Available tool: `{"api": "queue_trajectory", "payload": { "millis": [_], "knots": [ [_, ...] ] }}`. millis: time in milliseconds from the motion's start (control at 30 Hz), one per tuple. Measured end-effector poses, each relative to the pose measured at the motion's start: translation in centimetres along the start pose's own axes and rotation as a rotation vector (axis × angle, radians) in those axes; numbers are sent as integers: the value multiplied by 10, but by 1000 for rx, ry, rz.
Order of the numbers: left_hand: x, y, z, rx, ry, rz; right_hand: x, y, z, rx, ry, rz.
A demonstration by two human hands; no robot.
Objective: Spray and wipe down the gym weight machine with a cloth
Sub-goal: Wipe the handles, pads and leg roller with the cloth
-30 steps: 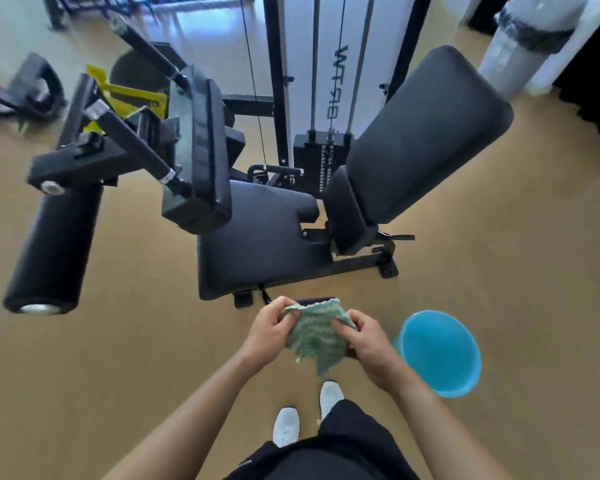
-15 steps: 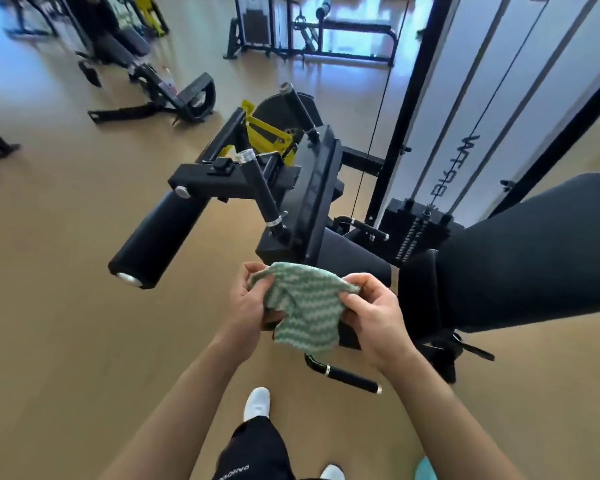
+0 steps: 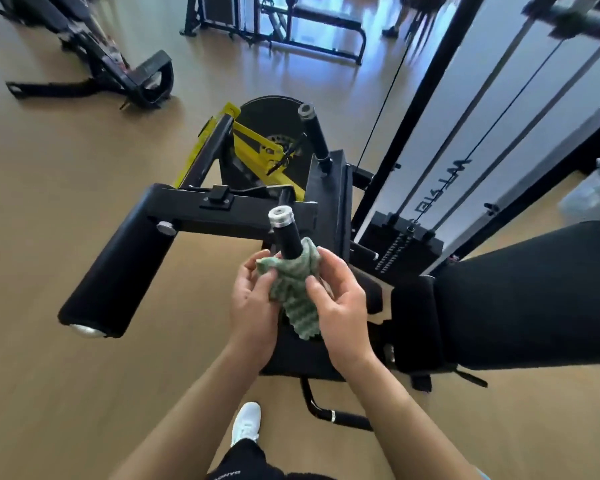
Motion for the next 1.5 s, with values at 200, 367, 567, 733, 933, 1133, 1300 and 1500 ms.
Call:
{"api": "queue_trajectory", "payload": {
  "millis": [200,367,567,733,933,1133,1300,1500],
  "knots": [
    [-14,2,-20,-99,51,-236,13,-14,-5,15,-20,130],
    [0,10,-34,-15,27,-325,6,-14,-17,-7,9,162],
    [15,-8,-27,-105,129,-234,-4,-18,-23,-40,43,110],
    [60,-25,-22,-103,-34,-219,-30,-34,-36,-42,135,81],
    [79,-37,-17,-74,-231,-267,-47,-41,-46,-64,175,85],
    [27,-15,-8,-64,-137,-359,-7,-14,-25,-2,70,97],
    [6,-10,-8,-115,0,-385,8,-6,-13,54,20,115],
    [53,-27,-16,-102,-133,-241,-31,-29,-33,16,164,45]
  ]
}}
Point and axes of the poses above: each hand's wrist, its own z-axis away from the middle knuckle, its own y-axis out of the back of the hand, x = y × z, the point moved 8 cm from there along -z, towards the middle knuckle
